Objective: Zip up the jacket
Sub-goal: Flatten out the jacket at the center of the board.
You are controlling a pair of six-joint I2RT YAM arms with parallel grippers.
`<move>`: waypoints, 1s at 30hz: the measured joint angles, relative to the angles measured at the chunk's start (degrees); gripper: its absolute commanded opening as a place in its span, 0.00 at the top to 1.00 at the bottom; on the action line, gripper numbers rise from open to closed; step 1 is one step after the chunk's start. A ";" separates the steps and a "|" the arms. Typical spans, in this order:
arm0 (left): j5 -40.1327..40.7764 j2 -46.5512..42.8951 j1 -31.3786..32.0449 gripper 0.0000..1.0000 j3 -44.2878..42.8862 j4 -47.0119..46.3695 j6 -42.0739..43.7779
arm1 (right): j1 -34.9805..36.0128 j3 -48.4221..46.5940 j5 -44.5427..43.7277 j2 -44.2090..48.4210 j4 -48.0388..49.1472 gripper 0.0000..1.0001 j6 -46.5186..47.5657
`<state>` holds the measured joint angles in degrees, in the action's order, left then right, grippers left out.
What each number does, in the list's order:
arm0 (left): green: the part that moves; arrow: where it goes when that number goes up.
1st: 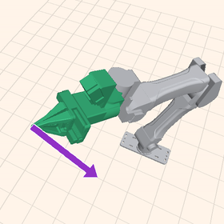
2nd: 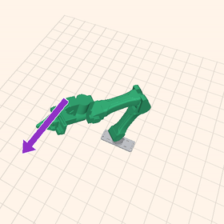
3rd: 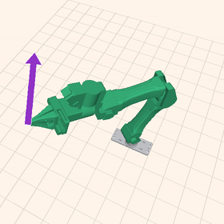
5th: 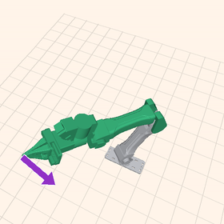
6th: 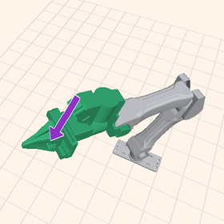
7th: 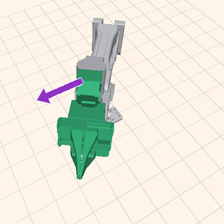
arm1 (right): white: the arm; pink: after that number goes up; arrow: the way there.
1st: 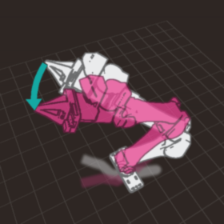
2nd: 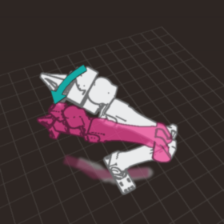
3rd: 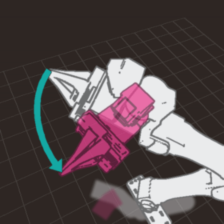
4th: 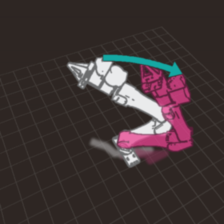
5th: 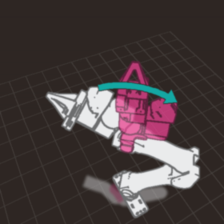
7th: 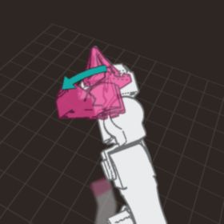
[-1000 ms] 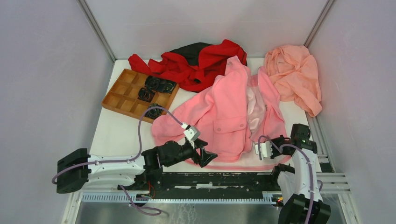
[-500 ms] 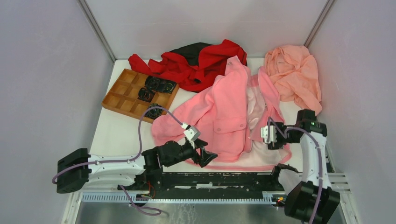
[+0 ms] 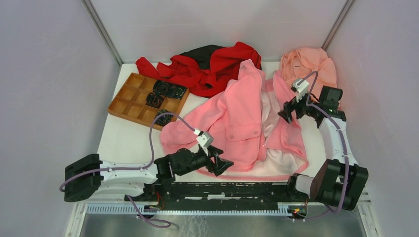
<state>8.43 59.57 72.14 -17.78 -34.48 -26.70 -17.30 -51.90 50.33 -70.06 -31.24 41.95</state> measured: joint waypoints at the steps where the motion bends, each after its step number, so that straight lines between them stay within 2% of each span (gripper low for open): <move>1: 0.00 0.59 -0.02 0.16 -0.22 0.02 -0.42 | 0.85 -0.11 -2.80 -0.31 3.61 0.02 -4.09; 7: 0.09 1.90 -0.02 0.18 -1.25 -0.22 -1.88 | 6.82 -5.92 -14.91 -7.65 12.22 0.04 -16.11; 9: 0.31 1.90 -0.02 0.18 -1.25 -0.26 -2.54 | 7.72 -7.04 -17.35 -10.10 13.20 0.11 -17.66; 18: 2.03 0.11 -0.02 0.19 -1.25 -0.33 -4.81 | 11.82 -11.26 -25.55 -20.20 10.80 0.54 -18.91; 24: 2.69 -1.90 -0.02 0.20 -0.66 -0.33 -5.55 | 14.01 -11.50 -29.53 -20.87 9.29 0.57 -17.92; 25: 3.02 -2.16 0.00 0.20 -0.44 -0.22 -5.64 | 14.21 -11.50 -30.12 -20.87 9.29 0.60 -17.79; 28: 3.52 -2.82 -0.02 0.20 0.02 0.13 -5.73 | 14.71 -11.50 -32.30 -20.87 9.27 0.77 -16.76; 30: 3.58 -3.13 -0.02 0.20 0.13 0.22 -5.90 | 14.97 -11.50 -33.33 -20.87 9.20 0.84 -16.22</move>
<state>12.01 56.45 72.12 -17.65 -34.26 -32.60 -2.33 -63.40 16.99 -90.94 -22.04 25.74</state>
